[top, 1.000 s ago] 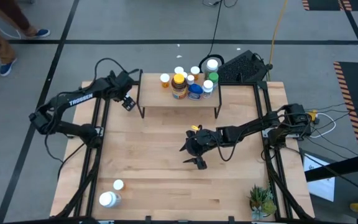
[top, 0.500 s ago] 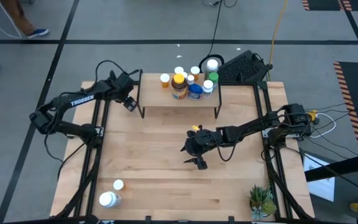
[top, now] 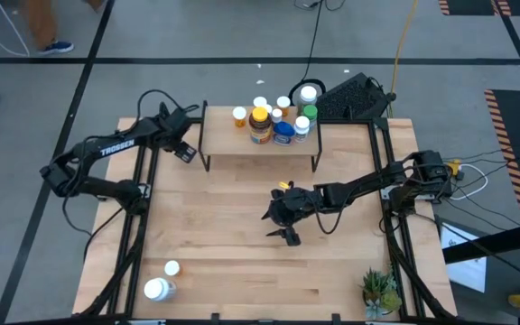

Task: Pick and place medicine bottles onto shelf by color
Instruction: Put the white and blue pill bottle on the shelf

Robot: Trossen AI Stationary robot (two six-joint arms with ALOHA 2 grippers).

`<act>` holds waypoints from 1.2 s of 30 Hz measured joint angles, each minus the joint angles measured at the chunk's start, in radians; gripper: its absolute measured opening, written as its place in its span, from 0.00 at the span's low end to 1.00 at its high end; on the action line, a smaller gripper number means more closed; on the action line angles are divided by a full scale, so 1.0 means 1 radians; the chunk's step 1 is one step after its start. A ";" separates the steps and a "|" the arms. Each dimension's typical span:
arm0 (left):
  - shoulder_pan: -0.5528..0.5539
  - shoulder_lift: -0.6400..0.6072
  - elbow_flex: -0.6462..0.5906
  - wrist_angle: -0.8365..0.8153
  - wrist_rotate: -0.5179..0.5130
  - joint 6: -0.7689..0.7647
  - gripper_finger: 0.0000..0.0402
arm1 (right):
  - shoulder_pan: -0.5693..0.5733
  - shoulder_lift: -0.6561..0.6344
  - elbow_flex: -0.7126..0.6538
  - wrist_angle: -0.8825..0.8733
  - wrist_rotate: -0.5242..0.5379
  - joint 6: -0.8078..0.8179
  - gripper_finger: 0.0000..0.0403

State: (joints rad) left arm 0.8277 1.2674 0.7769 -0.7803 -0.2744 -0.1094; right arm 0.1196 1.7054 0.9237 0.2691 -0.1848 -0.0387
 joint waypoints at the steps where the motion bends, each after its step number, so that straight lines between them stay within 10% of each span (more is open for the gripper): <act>1: -0.006 -0.011 0.000 -0.020 -0.013 -0.021 0.46 | 0.000 0.000 0.000 0.005 0.000 0.000 0.64; 13: -0.213 -0.308 0.040 -0.272 -0.042 -0.332 0.47 | 0.000 0.001 0.000 0.283 0.232 -0.023 0.64; 25: -0.659 -0.356 0.040 -0.231 0.032 -0.689 0.47 | 0.035 0.198 0.003 0.811 0.293 -0.071 0.64; 29: -0.827 -0.319 0.040 -0.133 0.034 -0.811 0.47 | 0.042 0.277 0.059 0.805 0.449 -0.215 0.64; 36: -1.010 -0.214 0.040 0.082 -0.055 -0.862 0.47 | 0.055 0.382 0.235 0.628 0.410 -0.170 0.73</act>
State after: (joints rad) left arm -0.1823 1.0533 0.8173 -0.6987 -0.3294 -0.9713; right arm 0.1745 2.0879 1.1586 0.8972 0.2251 -0.2088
